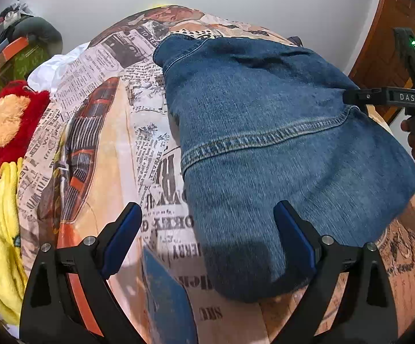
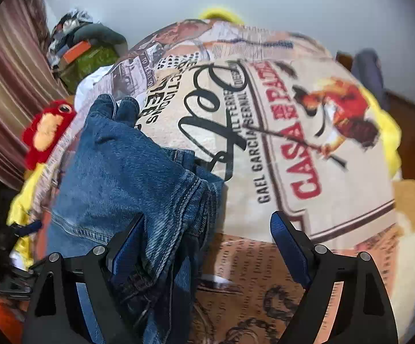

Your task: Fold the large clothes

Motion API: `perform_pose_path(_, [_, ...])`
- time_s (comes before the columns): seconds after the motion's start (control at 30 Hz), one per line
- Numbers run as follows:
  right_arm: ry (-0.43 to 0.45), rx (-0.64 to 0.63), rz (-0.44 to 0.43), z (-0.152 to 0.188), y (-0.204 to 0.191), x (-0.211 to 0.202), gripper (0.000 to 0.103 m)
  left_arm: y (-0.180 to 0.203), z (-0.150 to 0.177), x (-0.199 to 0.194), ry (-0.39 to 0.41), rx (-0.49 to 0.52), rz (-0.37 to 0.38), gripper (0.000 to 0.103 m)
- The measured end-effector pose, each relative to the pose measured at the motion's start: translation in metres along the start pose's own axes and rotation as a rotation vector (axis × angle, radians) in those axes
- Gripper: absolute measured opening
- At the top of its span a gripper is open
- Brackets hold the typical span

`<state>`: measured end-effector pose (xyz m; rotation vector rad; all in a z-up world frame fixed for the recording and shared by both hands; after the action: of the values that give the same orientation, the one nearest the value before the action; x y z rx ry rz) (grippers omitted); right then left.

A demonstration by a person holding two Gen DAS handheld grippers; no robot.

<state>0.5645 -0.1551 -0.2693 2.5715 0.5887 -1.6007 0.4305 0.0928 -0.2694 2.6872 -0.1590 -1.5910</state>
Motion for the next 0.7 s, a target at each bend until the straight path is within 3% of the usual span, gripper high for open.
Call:
perform_pose_path(0.1, [0.064,-0.050,0.067,0.000,-0.009,-0.022,0.085,-0.001,0.002,-0.014,0.024,0.029,-0.032,0.095])
perform_pose_path(0.17, [0.087,-0.043,0.059,0.001,-0.011,-0.037,0.086,-0.004,0.000,-0.020,0.039,0.040,-0.076,0.094])
perform_pose_path(0.23, [0.081,-0.030,-0.004,0.003,-0.017,-0.048,0.090,-0.010,-0.008,-0.026,0.063,0.047,-0.112,0.094])
perform_pose_path(0.33, [0.032,-0.007,-0.115,0.010,-0.029,-0.052,0.096,-0.020,-0.023,-0.028,0.075,0.007,-0.082,0.094])
perform_pose_path(0.43, [-0.014,-0.002,-0.171,0.021,-0.037,-0.043,0.096,-0.027,-0.039,-0.018,0.056,-0.063,0.011,0.094])
perform_pose_path(0.6, [-0.154,0.061,-0.220,0.042,-0.029,0.002,0.096,-0.033,-0.049,0.029,-0.095,-0.183,0.219,0.094])
perform_pose_path(0.7, [-0.251,0.128,-0.345,0.048,-0.022,0.029,0.096,-0.028,-0.048,0.054,-0.167,-0.199,0.313,0.095])
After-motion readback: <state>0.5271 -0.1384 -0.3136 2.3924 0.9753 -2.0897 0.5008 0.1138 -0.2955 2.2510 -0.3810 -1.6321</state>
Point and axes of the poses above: each gripper's, at about its wrist camera, not at the fingertips, and x roughly the way its jaws point, y to its right, z to its underside, the point moved 6 cm from there along x, roughly the way its jaws point, and after that the axes turned 5 degrees about -y, right-handed, at the moved point
